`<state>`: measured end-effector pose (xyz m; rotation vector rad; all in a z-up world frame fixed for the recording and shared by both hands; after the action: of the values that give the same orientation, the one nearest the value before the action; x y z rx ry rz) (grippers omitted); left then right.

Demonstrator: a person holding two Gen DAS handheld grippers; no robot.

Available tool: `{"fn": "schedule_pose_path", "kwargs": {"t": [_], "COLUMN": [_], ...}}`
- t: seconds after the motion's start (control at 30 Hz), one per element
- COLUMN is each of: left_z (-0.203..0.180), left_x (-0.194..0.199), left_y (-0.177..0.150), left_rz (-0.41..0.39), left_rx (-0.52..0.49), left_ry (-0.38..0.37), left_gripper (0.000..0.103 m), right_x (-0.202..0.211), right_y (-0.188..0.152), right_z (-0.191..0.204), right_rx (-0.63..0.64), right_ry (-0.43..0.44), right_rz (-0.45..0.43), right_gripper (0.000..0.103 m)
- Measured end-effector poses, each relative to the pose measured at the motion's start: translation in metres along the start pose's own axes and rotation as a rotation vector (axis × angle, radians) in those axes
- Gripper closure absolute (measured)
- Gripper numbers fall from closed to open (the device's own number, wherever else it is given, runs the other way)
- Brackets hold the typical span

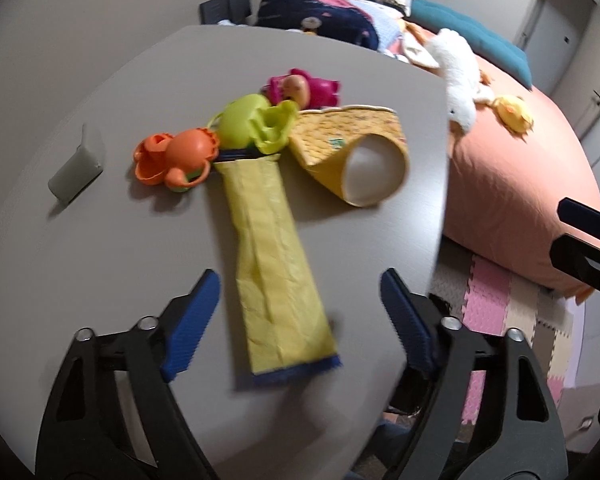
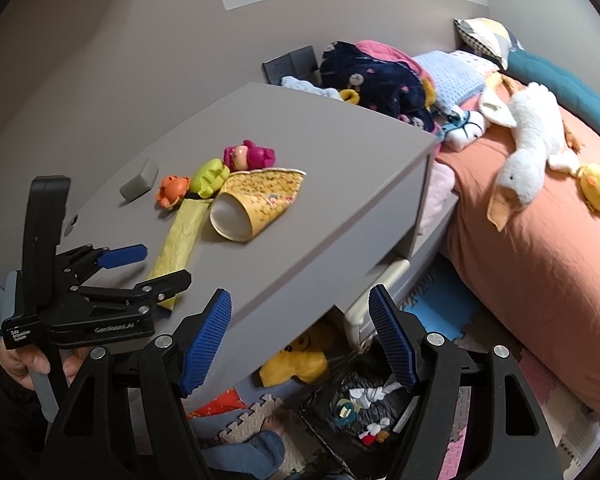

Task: Collect trash
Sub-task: 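Move both open tools back over the desk toys, then grasp the yellow strip with the left tool while the right tool grasps the yellow snack bag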

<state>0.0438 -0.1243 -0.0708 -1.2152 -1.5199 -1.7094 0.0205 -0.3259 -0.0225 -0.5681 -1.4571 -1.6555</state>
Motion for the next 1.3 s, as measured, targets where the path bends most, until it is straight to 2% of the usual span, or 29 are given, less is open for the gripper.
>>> {"fn": "schedule_pose_path", "kwargs": {"t": [0.1, 0.17, 0.37, 0.43, 0.5, 0.57, 0.83, 1.1, 1.3], "left_z": [0.005, 0.007, 0.015, 0.018, 0.023, 0.028, 0.042, 0.06, 0.068], "left_x": [-0.007, -0.01, -0.015, -0.014, -0.013, -0.013, 0.0, 0.01, 0.019], "left_y": [0.002, 0.002, 0.004, 0.006, 0.006, 0.006, -0.007, -0.018, -0.025], "left_rz": [0.012, 0.019, 0.02, 0.019, 0.017, 0.017, 0.029, 0.026, 0.018], "left_rx": [0.015, 0.022, 0.025, 0.025, 0.026, 0.036, 0.067, 0.136, 0.167], "left_ry": [-0.006, -0.005, 0.005, 0.007, 0.012, 0.002, 0.002, 0.022, 0.032], "left_gripper": [0.041, 0.046, 0.051, 0.056, 0.067, 0.072, 0.072, 0.072, 0.072], "right_x": [-0.009, -0.017, -0.037, -0.044, -0.051, -0.058, -0.083, -0.111, -0.118], "right_y": [0.008, 0.014, 0.025, 0.028, 0.03, 0.035, 0.051, 0.06, 0.06], "right_z": [0.007, 0.013, 0.024, 0.027, 0.03, 0.035, 0.049, 0.064, 0.069], "right_rx": [0.028, 0.05, 0.09, 0.104, 0.125, 0.152, 0.235, 0.384, 0.423], "right_ry": [0.011, 0.015, 0.028, 0.032, 0.034, 0.035, 0.063, 0.062, 0.071], "right_rz": [-0.001, 0.003, 0.024, 0.036, 0.05, 0.06, 0.09, 0.139, 0.162], "right_gripper": [0.031, 0.031, 0.031, 0.031, 0.031, 0.031, 0.031, 0.032, 0.055]}}
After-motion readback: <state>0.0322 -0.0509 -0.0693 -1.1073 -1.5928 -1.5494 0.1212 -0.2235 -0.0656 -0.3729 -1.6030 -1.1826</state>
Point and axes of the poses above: each gripper's, at about its wrist camera, not at the fingertips, and x roughly against the way its jaws point, z to its left, y to its top, the point moved 2 cm from there along -x, roughly the way its jaws point
